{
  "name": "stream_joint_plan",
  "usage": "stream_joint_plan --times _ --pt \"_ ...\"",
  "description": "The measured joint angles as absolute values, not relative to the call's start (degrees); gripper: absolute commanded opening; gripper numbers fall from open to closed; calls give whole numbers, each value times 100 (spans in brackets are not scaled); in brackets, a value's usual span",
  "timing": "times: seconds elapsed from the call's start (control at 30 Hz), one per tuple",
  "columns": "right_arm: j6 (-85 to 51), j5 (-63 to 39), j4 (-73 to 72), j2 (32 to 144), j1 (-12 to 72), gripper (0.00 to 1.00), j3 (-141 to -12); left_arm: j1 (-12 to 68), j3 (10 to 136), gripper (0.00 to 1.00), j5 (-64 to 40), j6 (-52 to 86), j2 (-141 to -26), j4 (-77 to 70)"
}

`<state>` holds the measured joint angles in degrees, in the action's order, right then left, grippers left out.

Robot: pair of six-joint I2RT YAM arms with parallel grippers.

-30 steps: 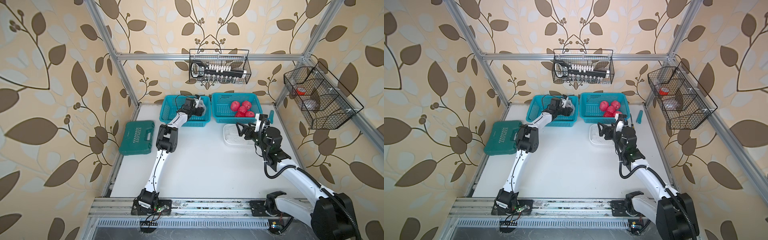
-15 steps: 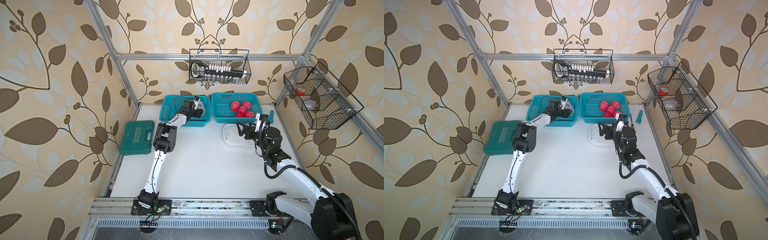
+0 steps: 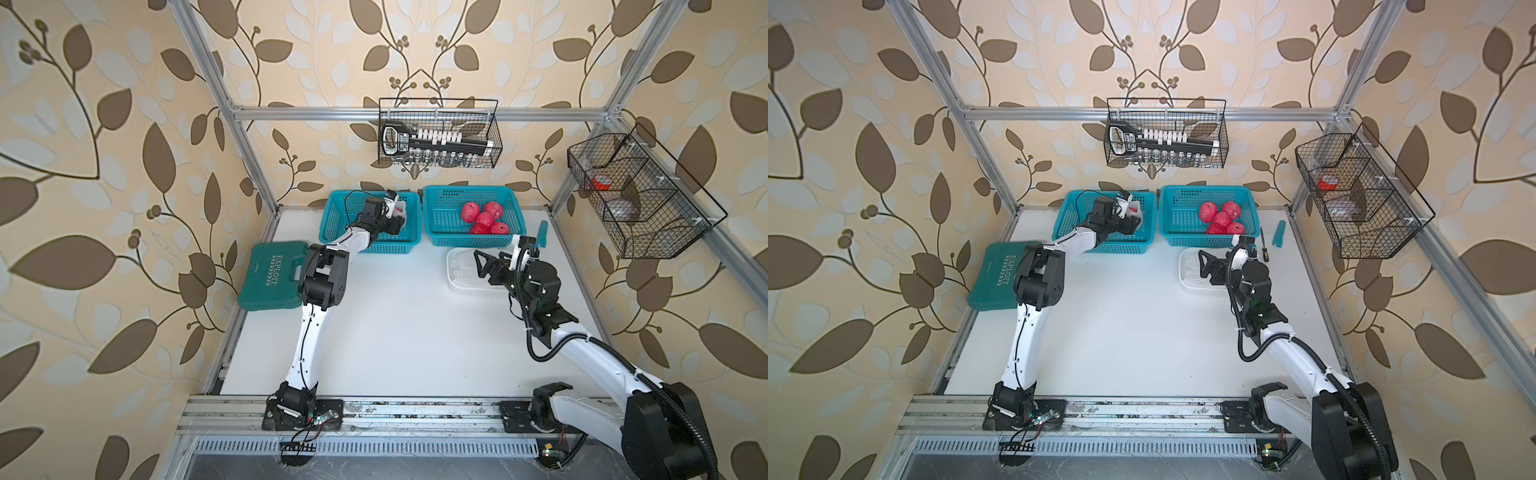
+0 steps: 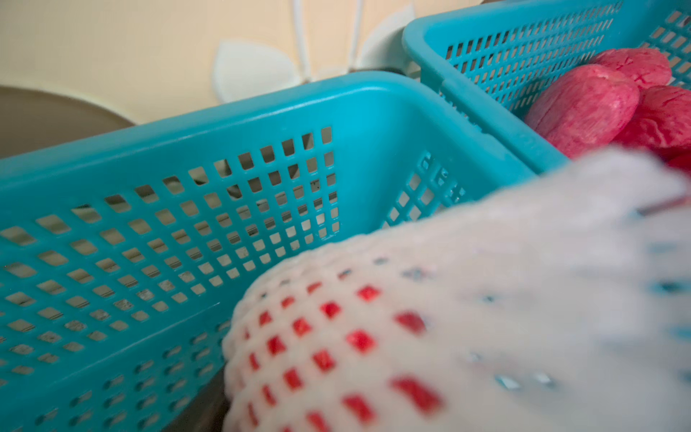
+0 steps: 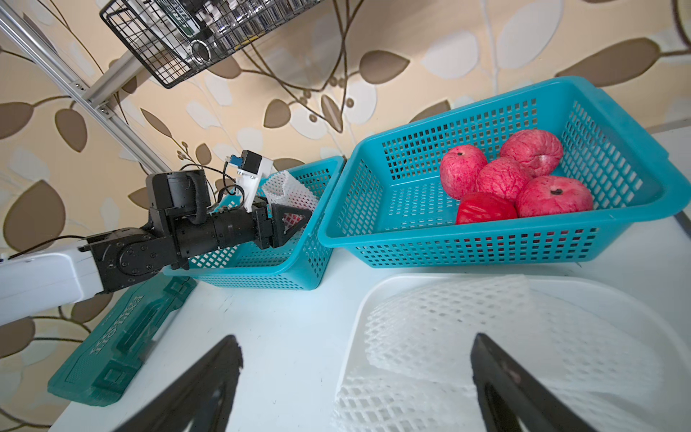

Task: Remove foam nets from apples
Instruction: Pick up the apple from the basket, then place the apple at the center of the board.

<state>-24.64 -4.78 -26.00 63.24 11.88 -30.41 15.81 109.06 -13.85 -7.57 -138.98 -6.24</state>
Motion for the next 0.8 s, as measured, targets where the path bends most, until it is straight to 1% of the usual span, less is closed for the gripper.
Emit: stream_joint_plan --times 0.53,0.8 --pt "-2462 -340 -3190 6427 1188 95 -2620 1581 8984 65 -1352 -753 -12258 -1284" --pt "-2394 -530 -4156 6348 1188 97 -1885 1581 7975 65 -1358 -674 -11098 -1400"
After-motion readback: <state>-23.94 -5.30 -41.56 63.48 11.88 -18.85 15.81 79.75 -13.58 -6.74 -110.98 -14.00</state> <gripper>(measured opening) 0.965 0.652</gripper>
